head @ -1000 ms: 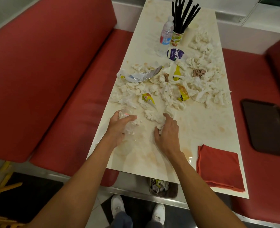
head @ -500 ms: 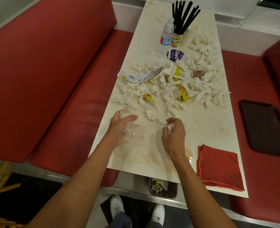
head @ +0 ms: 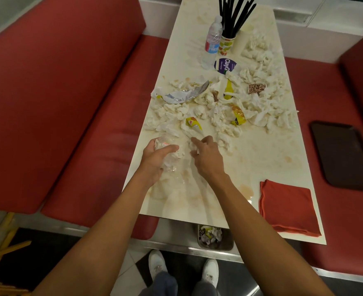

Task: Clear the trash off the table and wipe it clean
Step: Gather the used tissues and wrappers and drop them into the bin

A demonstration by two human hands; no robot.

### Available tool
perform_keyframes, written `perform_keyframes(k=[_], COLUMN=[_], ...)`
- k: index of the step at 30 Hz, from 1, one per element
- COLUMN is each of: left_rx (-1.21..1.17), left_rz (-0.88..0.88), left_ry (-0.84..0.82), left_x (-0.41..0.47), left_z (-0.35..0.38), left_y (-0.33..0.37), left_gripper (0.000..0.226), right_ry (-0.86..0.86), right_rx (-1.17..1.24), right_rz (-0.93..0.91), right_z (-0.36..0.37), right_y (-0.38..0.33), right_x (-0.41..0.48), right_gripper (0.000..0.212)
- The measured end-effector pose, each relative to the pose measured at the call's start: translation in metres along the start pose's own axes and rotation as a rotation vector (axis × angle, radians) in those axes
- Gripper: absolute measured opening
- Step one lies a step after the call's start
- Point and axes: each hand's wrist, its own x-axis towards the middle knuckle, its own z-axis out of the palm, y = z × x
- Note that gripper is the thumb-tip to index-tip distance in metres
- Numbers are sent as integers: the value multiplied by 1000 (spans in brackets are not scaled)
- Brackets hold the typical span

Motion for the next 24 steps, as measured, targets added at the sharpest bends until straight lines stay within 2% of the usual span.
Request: perform_keyframes(k=[4, 7, 14, 18, 24], left_rx=[10, 25, 73, 82, 106], left_rz=[31, 24, 45, 125, 244], left_ry=[32, 28, 25, 61, 144], left_x=[-4, -9, -36, -66, -120], left_z=[-3, -7, -12, -6, 16], left_y=[-1, -5, -27, -46, -90], left_gripper=[54, 53, 48, 39, 41], right_ry=[12, 36, 62, 48, 13], right_rx=[25, 47, 437, 639, 754], right_rz=[17, -18, 100, 177, 158], right_z=[5, 10, -3, -16, -28], right_y=[-4, -4, 0, 8, 42], right_x=[-13, -31, -73, -106, -162], right_gripper=[31, 21, 17, 9, 14])
